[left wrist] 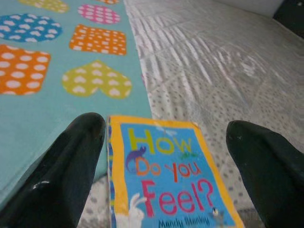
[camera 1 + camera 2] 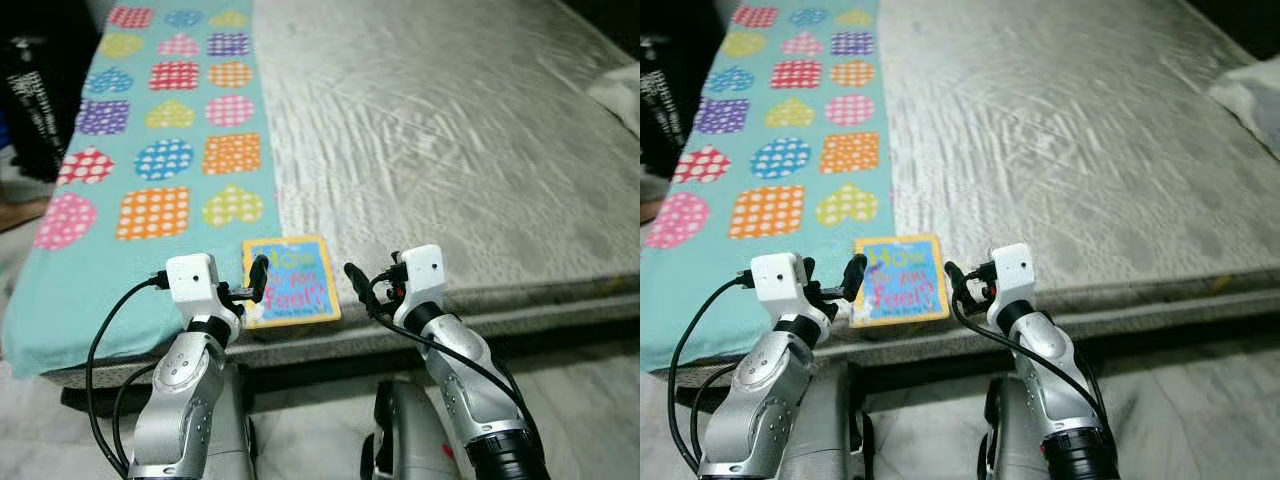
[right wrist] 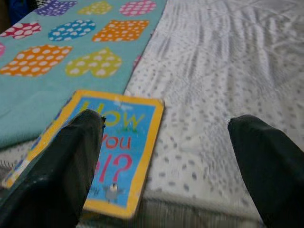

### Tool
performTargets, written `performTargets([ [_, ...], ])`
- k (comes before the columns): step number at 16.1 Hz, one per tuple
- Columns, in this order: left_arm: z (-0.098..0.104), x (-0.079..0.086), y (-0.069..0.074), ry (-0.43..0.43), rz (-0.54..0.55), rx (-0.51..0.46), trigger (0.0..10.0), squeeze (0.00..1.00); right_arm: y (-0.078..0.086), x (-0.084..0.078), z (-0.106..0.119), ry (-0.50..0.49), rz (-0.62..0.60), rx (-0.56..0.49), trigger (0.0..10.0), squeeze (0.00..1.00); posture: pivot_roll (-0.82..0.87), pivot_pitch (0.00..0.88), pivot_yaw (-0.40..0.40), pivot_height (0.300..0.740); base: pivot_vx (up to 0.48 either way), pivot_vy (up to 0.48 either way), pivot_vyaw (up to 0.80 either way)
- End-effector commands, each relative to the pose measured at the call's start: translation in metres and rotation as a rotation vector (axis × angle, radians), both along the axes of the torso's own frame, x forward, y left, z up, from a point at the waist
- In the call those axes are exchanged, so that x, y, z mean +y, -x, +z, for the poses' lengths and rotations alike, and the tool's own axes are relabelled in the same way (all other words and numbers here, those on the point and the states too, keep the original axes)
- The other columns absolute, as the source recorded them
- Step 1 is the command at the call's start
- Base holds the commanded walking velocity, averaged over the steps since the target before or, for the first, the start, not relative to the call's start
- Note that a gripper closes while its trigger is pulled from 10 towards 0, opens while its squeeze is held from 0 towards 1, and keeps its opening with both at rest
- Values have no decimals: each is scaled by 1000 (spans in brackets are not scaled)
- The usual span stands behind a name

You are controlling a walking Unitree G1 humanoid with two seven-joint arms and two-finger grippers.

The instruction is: Clean up the room

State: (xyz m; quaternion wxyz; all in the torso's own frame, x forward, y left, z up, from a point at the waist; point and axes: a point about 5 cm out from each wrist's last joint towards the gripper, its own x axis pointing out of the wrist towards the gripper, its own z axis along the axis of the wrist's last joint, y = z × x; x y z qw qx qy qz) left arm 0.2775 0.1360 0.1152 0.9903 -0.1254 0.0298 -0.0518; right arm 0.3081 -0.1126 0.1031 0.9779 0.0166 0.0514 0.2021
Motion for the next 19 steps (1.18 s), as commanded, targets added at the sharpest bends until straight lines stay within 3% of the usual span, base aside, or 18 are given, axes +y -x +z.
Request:
performTargets([
  [1,0,2,2,2,2,-1,10000,0,1,-1,-2,2,3,6,10000,0,6,228,-14,558,0,0,0],
  [19,1,1,0,19,-6,-15,10000,0,0,-2,-3,2,-10,7,10000,0,3,226,-13,558,0,0,0],
])
